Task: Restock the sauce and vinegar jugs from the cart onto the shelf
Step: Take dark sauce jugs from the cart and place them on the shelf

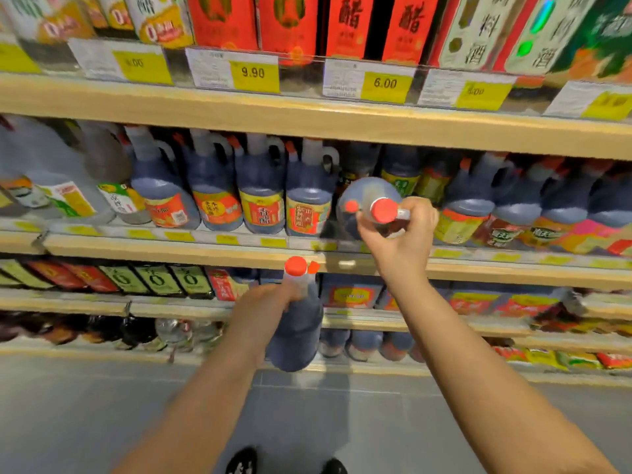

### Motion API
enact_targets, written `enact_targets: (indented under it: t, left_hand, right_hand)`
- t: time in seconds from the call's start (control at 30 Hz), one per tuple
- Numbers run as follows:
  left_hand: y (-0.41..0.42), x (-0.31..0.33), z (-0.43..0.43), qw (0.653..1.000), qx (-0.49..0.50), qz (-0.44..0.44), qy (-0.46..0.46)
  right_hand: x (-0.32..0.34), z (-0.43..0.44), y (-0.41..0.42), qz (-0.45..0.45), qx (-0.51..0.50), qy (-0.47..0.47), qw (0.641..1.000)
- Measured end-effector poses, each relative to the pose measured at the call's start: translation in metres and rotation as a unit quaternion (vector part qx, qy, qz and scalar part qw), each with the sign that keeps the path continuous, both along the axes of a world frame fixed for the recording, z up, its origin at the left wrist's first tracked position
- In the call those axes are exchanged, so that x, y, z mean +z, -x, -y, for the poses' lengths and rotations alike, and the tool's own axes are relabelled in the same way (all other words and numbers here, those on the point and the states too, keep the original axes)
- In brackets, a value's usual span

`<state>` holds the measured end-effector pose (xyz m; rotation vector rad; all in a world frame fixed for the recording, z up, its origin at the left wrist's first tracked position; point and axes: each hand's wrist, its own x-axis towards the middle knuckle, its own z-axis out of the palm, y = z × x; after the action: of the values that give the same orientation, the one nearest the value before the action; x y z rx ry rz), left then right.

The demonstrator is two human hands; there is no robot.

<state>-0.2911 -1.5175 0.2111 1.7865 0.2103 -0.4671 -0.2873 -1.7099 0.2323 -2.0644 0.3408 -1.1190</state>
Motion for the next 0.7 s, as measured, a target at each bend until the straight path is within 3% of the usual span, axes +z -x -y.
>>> enact_targets:
  t: [0.37,0.47,0.57,0.7]
  left_hand:
    - [0.021,-0.021,0.025,0.999,0.039,-0.019,-0.003]
    - [0.025,-0.028,0.029,0.999,0.035,-0.021,0.009]
    - [0.025,-0.033,0.033,0.999,0.035,-0.025,0.016]
    - [0.021,-0.036,0.037,0.999,0.028,-0.024,0.024]
  right_hand:
    - [-0.023,0.032,-0.061,-0.04,0.065,-0.099,0.992]
    - [-0.026,0.044,-0.074,-0.1,0.046,-0.082,0.991]
    - [-0.038,0.051,-0.082,-0.163,0.063,-0.158,0.972]
    - [-0.044,0.058,-0.095,-0.116,0.128,-0.231,0.958]
